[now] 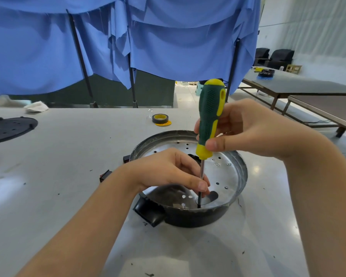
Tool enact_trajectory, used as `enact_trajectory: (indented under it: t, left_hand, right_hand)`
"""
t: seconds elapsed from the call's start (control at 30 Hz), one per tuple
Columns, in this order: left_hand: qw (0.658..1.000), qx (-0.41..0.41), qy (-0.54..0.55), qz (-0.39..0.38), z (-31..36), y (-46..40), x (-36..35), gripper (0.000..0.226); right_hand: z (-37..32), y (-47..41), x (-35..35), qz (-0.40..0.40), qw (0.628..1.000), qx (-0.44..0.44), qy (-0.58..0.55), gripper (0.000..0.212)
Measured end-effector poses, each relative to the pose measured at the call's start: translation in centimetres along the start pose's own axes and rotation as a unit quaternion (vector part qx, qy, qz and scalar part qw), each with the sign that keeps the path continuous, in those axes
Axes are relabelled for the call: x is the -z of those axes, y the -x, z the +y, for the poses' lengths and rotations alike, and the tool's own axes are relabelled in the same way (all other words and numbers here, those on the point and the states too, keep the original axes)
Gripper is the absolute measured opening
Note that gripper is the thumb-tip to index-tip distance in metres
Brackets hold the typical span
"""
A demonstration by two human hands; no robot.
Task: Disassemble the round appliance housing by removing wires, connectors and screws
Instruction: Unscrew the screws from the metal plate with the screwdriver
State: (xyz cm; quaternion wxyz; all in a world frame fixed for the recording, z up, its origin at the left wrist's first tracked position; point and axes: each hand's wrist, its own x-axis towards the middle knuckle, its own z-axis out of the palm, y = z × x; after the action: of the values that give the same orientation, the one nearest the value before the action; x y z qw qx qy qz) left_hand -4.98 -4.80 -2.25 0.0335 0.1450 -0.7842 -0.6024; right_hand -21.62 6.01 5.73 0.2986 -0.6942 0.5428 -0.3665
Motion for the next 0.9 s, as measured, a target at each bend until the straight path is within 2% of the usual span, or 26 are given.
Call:
enact_trajectory:
  t: [0.2,0.4,0.53,0.7,0.9]
  left_hand:
    - [1.000,0.006,-0.027,0.010,0.4,0.1,-0.2,0.016]
    - [0.997,0.011,-0.079,0.022,1.3,0.4,-0.1,0.005]
    - [0.995,-0.003,-0.094,0.017,2.2,0.8,0.1,0.009]
    - [0.999,-0.028,-0.030,0.014,2.5,1.0,0.2,0.019]
    - [0.999,-0.038,-0.032,0.018,2.7,1.1,-0.2,0.020]
  right_hand:
    - [-0.3,0.6,0.5,-0.044,0.998,-0.018,-0.050,0.042]
    - [-0.3,-0.4,-0.4,0.036,0.999,-0.016,0.024,0.046]
    - [-0.1,-0.1,0.0,0.037,0.999,0.000,0.024,0.039]
    - [0.2,0.4,0.6,0.011,0.999,0.001,-0.032,0.042]
    - [0.0,0.6,0.6,-0.063,0.992,0.000,-0.109,0.056]
